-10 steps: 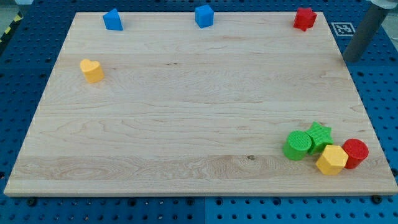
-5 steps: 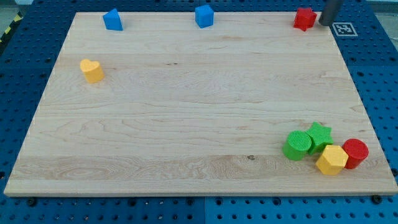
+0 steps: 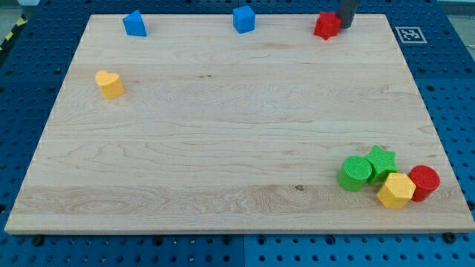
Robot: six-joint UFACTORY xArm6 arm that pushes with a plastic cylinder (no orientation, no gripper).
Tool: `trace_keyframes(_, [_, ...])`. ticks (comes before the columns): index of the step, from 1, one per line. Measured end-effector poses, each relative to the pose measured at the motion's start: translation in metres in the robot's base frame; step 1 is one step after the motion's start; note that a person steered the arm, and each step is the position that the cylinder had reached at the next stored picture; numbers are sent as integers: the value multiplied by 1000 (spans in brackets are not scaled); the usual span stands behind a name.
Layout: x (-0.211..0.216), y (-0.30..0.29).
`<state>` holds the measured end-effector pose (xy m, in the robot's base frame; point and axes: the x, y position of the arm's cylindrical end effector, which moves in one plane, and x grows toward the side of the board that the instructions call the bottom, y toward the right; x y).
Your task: Slide the red star closer to the blue cube
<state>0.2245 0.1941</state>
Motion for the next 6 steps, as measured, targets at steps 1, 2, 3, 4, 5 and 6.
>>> trace_keyframes(1, [2,-12])
trace_keyframes(2, [7,-26])
trace_keyframes(3, [14,-41])
trace_keyframes(4, [23,-54])
trace_keyframes(5, [35,-71])
trace_keyframes(6, [51,-92])
